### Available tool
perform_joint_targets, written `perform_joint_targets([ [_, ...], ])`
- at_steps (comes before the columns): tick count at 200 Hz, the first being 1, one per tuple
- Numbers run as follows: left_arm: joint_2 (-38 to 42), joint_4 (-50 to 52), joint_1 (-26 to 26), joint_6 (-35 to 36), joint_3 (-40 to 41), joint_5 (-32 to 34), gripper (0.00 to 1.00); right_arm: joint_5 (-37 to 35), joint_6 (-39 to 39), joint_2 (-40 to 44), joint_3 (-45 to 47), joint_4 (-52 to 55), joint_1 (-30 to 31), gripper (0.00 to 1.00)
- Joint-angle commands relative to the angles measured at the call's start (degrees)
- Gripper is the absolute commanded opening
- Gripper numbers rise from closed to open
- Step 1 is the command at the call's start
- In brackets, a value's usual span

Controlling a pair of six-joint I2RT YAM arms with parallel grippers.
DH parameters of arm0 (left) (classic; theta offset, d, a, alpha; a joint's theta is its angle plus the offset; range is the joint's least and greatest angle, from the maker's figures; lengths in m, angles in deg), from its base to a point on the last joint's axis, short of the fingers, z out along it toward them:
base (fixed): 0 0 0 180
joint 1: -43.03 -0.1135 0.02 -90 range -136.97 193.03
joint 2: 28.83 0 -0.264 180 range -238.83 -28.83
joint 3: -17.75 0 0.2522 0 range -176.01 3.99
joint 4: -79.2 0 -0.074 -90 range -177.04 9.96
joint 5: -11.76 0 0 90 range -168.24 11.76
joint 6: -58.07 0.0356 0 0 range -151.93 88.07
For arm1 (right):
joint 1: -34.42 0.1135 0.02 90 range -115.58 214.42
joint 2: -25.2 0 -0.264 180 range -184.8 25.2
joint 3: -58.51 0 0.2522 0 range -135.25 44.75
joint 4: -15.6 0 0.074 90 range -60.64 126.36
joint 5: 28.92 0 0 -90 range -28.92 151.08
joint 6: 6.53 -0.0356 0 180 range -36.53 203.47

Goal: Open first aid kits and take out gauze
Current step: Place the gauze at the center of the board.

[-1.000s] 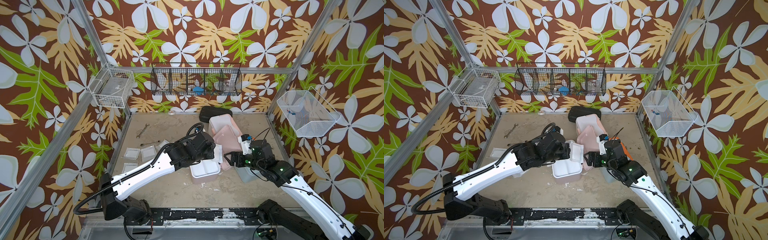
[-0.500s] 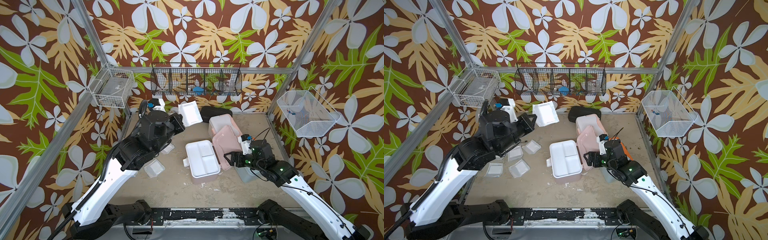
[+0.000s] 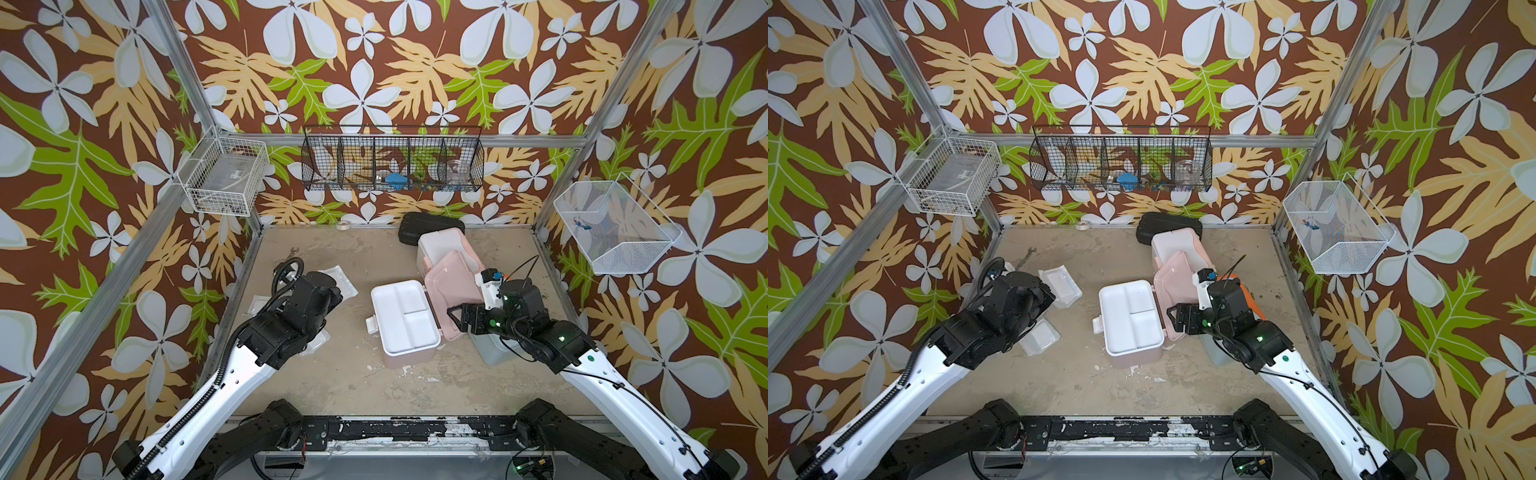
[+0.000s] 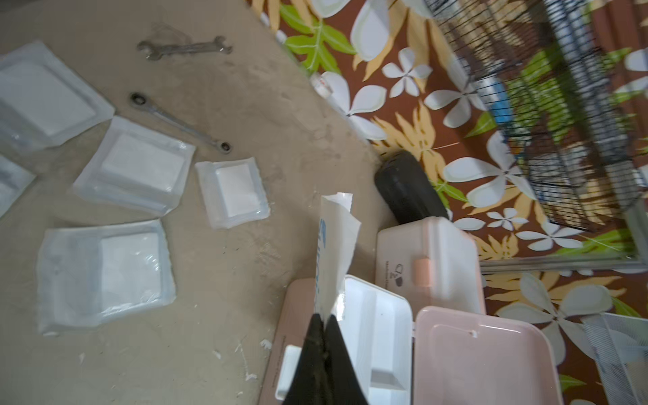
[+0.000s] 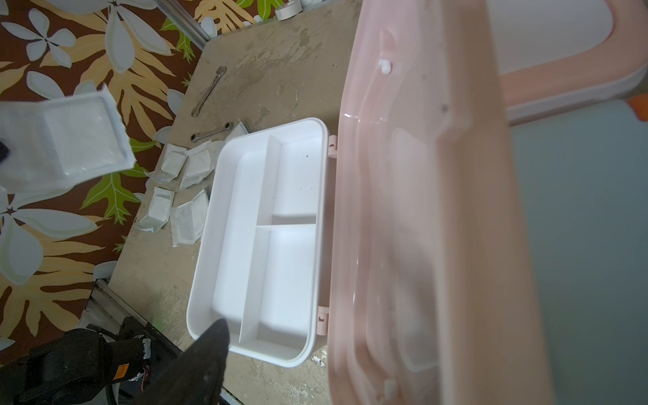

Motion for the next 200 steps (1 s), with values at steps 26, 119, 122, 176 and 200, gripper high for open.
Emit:
perform_joint_targets([
  [26, 0.84, -6.74, -2.22, -10.17, 13.03, -8.83, 0.00, 0.28, 0.19, 0.04, 0.62, -1.17, 0.05, 0.85],
  [119, -1.35, -15.35, -2.35, -16.54, 26.02, -7.14, 0.00, 0.71, 0.03, 0.35, 1.10, -1.49, 0.09, 0.85],
  [122, -1.52, -15.70, -2.37, -16.60, 26.30, -7.08, 0.00, 0.71, 0.06, 0.30, 1.10, -1.50, 0.04, 0.85],
  [176, -6.01, -19.23, -3.41, -16.44, 28.32, -7.16, 0.00, 0.64, 0.02, 0.58, 1.01, -1.25, 0.06, 0.85],
  [200, -6.77, -19.21, -3.67, -15.67, 28.25, -7.04, 0.03, 0.71, 0.01, 0.68, 1.27, -1.38, 0.09, 0.85],
])
